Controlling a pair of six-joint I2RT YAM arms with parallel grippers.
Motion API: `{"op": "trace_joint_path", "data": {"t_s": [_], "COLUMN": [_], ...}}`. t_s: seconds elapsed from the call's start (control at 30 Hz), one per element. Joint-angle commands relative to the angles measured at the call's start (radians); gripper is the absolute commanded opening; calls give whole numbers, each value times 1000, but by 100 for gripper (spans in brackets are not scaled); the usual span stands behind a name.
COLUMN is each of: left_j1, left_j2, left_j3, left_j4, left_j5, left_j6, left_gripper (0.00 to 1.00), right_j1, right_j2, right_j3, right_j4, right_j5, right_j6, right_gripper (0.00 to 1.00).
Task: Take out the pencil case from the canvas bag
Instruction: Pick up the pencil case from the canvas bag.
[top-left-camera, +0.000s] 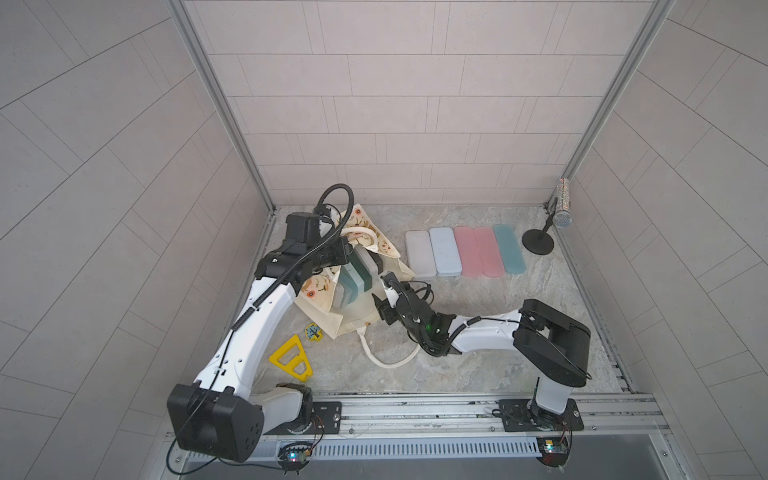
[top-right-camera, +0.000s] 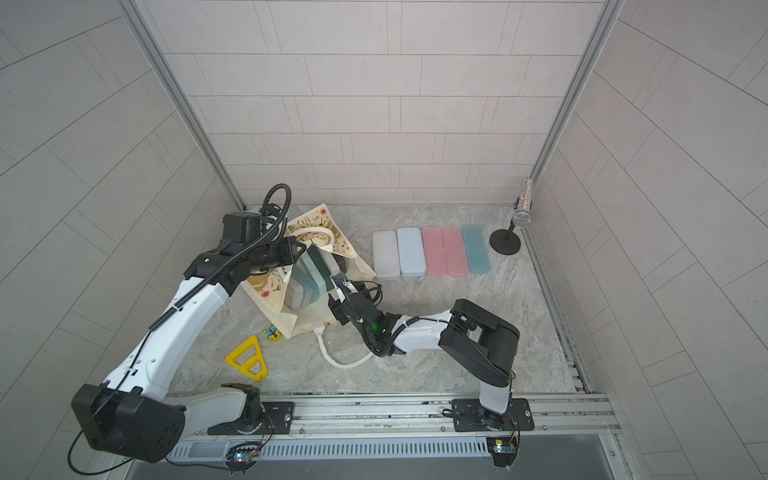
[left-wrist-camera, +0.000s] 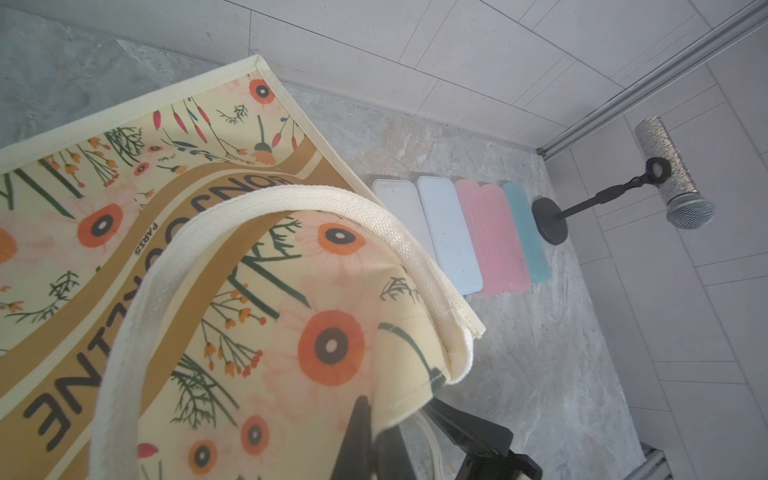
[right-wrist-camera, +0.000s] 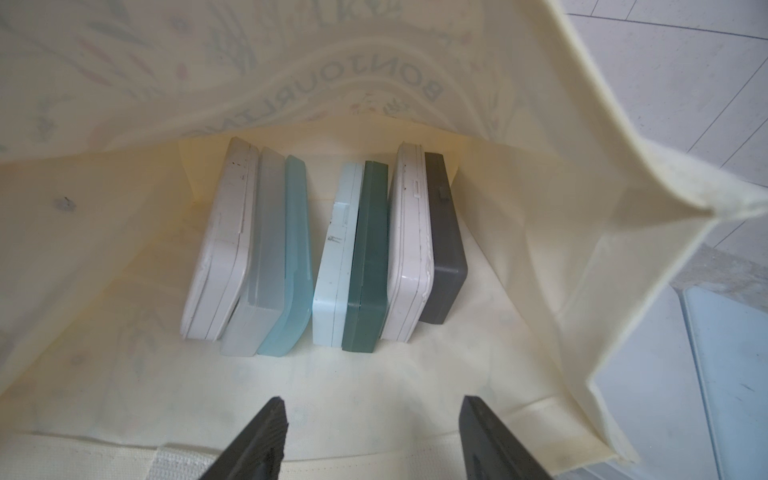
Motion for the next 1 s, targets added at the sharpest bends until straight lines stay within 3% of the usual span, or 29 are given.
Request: {"op": "trace_joint_path", "data": {"t_s": [0.0,0.2,0.47,0.97], "left_j1": [-7,-33,-41,-59], "left_j2": [-51,-89,-136,-156], "left_j3": [10,4,12,59], "left_j4": [1,5,-27,-64], "left_j5": [92,103,103,152], "left_j6": [-69,-145,-299,-351], "left_gripper": [0,0,0,0], "right_j1": [10,12,-20,-33], "right_j2": [-48,-24,7,106], "right_j3": [-67,-103,-34,43], "right_j4": [62,114,90,26], "right_j5": [2,37,62,-23], "right_j6": [31,15,-50,-55], "right_gripper": [69,70,70,70]}}
